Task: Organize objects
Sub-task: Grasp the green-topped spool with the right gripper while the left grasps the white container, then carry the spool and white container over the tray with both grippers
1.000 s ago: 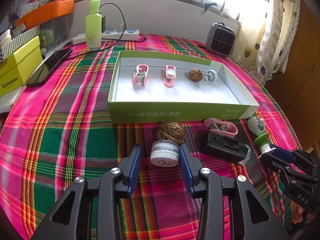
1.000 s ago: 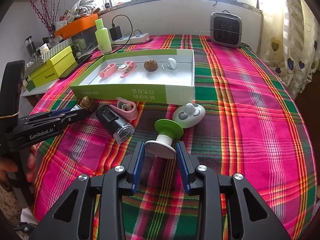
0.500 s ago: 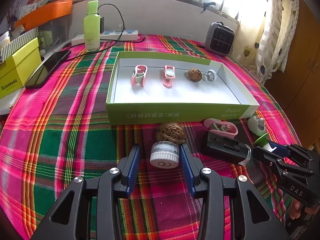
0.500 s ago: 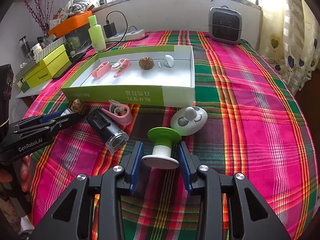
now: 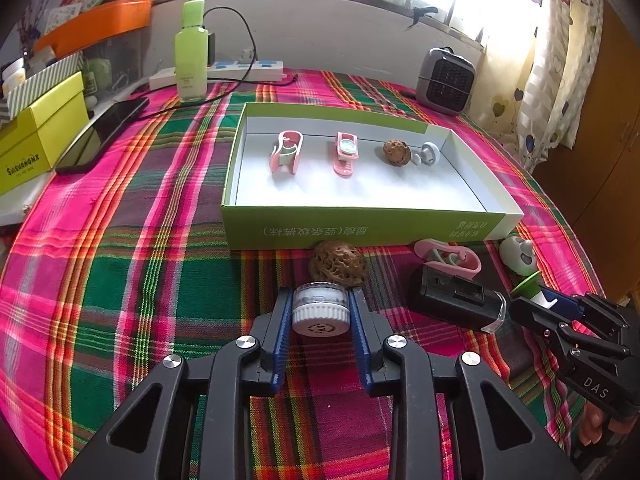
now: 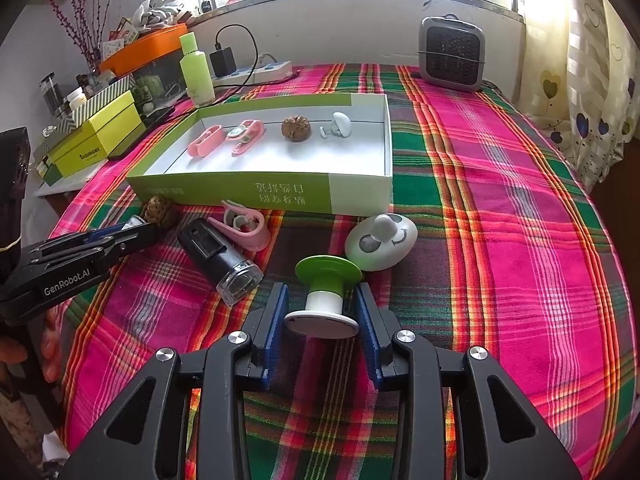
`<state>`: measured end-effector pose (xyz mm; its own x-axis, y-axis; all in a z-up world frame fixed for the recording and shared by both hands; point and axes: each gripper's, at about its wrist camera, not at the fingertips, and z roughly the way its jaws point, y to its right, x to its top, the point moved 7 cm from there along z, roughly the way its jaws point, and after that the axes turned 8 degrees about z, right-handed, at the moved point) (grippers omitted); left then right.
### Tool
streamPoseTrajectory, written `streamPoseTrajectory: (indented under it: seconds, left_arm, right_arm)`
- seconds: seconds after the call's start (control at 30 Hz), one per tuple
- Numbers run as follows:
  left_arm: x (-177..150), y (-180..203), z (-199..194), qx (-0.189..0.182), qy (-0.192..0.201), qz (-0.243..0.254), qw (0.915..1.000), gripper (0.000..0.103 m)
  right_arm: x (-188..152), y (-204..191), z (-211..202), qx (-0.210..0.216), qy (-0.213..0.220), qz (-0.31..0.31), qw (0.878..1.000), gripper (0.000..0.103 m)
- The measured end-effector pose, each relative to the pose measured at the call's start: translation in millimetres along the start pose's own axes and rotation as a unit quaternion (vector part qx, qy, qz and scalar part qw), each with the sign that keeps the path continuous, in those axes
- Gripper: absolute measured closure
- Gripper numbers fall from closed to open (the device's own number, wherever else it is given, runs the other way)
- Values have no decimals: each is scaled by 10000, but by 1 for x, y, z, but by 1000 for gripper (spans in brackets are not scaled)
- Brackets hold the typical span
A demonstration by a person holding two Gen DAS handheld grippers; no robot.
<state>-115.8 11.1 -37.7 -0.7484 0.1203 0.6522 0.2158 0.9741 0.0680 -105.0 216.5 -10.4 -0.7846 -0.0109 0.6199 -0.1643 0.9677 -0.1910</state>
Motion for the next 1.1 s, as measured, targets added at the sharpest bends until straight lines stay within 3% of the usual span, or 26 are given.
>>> streamPoseTrajectory:
  seconds: [1.1]
  left_arm:
    - [-2,-2,-17,9,114,15,9999,77]
  right_arm:
    - [5,-15,-12,185,172,-57,9997,68]
